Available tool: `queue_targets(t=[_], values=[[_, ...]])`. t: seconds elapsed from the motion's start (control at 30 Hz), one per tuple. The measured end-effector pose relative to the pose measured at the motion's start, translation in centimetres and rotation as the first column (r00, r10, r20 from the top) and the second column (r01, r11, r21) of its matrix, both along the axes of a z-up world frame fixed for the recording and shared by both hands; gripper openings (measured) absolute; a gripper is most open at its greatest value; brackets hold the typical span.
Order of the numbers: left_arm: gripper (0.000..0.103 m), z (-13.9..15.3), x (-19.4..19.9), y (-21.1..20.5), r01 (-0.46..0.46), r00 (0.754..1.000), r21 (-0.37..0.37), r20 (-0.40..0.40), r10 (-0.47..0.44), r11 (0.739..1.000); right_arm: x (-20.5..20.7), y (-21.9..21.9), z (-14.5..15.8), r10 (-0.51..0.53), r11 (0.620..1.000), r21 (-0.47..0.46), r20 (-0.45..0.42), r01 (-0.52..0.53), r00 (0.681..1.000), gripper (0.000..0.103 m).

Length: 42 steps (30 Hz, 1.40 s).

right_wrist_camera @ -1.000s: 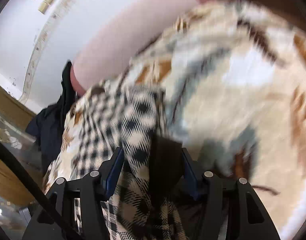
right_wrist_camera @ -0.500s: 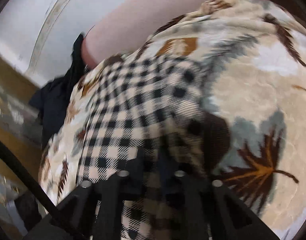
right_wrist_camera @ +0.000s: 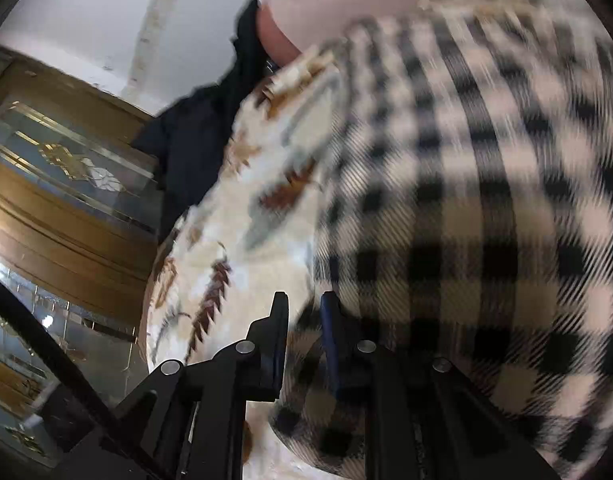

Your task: Fold large clothes

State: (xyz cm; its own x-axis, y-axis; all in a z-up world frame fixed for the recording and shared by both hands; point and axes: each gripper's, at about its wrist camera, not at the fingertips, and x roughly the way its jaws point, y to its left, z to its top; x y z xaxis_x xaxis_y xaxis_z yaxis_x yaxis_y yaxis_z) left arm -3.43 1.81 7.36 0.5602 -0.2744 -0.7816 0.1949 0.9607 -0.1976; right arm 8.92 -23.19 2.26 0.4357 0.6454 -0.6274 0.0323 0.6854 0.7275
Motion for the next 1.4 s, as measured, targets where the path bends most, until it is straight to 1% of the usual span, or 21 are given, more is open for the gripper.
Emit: queue_targets(t=[0.07,0.17,0.23,0.3,0.37,0.4,0.47,0.53,0.6,0.63,0.67,0.73,0.77,0.8,0.87,1.0,1.13,1.23,1.33,1.37,1.4], values=[[0.076,0.8,-0.3,0.5,-0.028,0.998,0.019,0.049,0.027,0.999,-1.1,0.0,-0.2,0.025,0.999,0.021,-0.013,-0.024,1.000,0.018],[0.081,1.9,-0.7,1.0,-0.067,0.992,0.046,0.111,0.061,0.997,-3.9,0.2,0.0,0.065,0.998,-0.020,-0.013,-0.065,0.998,0.018],[0.081,2.2,-0.4,0.9,-0.089,0.989,0.065,0.126,0.080,0.994,-5.0,0.5,0.1,0.061,0.997,-0.041,-0.010,-0.062,0.998,0.019],[0.081,2.4,-0.4,0.9,-0.071,0.991,0.054,0.115,0.064,0.996,-6.8,-0.5,1.2,0.046,0.997,-0.054,-0.002,-0.046,0.999,0.018],[0.081,2.3,-0.6,0.7,-0.057,0.994,0.045,0.097,0.052,0.997,-8.4,-2.0,3.2,0.009,0.996,-0.092,0.048,-0.004,0.999,0.021],[0.081,2.2,-0.8,0.5,-0.051,0.995,0.046,0.087,0.047,0.998,-8.9,-2.6,4.2,-0.022,0.990,-0.136,0.080,0.032,0.997,0.027],[0.081,1.9,-1.2,-0.1,-0.036,0.997,0.045,0.071,0.032,0.998,-9.5,-4.3,5.2,-0.097,0.975,-0.190,0.112,0.117,0.989,0.034],[0.081,1.8,-1.5,-0.6,-0.020,0.998,0.046,0.056,0.018,0.999,-9.6,-6.6,4.9,-0.217,0.946,-0.231,0.072,0.228,0.974,0.039],[0.081,1.9,-1.9,-1.0,-0.005,0.999,0.043,0.051,0.003,0.999,-10.2,-9.0,3.7,-0.330,0.904,-0.289,-0.003,0.315,0.944,0.041],[0.081,2.0,-2.2,-1.3,0.001,0.998,0.044,0.056,-0.003,0.999,-10.8,-9.9,3.6,-0.354,0.901,-0.274,-0.018,0.336,0.935,0.041],[0.081,2.1,-2.5,-1.5,0.006,0.998,0.046,0.063,-0.009,0.999,-11.6,-10.5,3.6,-0.371,0.901,-0.252,-0.029,0.353,0.928,0.041],[0.081,2.2,-3.1,-1.9,0.015,0.997,0.055,0.079,-0.019,0.998,-13.0,-10.6,4.5,-0.386,0.894,-0.255,-0.023,0.368,0.922,0.041],[0.081,2.3,-3.3,-2.1,0.017,0.996,0.062,0.084,-0.022,0.998,-14.2,-10.4,5.3,-0.386,0.886,-0.278,0.001,0.371,0.922,0.043],[0.081,2.4,-3.7,-2.6,0.025,0.995,0.070,0.093,-0.031,0.997,-14.6,-9.7,5.7,-0.387,0.878,-0.297,0.021,0.375,0.922,0.049],[0.081,2.5,-4.1,-3.1,0.031,0.994,0.083,0.104,-0.040,0.996,-16.4,-9.3,6.7,-0.390,0.859,-0.334,0.062,0.388,0.919,0.054],[0.081,2.7,-4.8,-4.2,0.051,0.991,0.098,0.116,-0.062,0.994,-19.1,-8.8,7.4,-0.389,0.828,-0.393,0.112,0.401,0.914,0.055],[0.081,2.4,-5.2,-5.1,0.067,0.993,0.118,0.094,-0.078,0.991,-17.3,-8.3,7.9,-0.355,0.835,-0.391,0.156,0.388,0.922,0.055],[0.081,2.1,-5.6,-5.8,0.076,0.992,0.155,0.085,-0.090,0.985,-14.3,-7.5,8.8,-0.316,0.836,-0.402,0.202,0.373,0.927,0.054],[0.081,2.1,-5.9,-6.0,0.074,0.992,0.188,0.083,-0.091,0.979,-11.5,-7.7,7.9,-0.287,0.850,-0.406,0.180,0.337,0.941,0.054],[0.081,2.1,-5.9,-6.1,0.073,0.993,0.195,0.082,-0.090,0.978,-10.5,-7.8,7.0,-0.280,0.844,-0.433,0.148,0.317,0.949,0.054],[0.081,2.1,-6.0,-6.1,0.071,0.993,0.199,0.080,-0.088,0.977,-9.8,-8.2,5.7,-0.295,0.826,-0.473,0.101,0.307,0.950,0.054]])
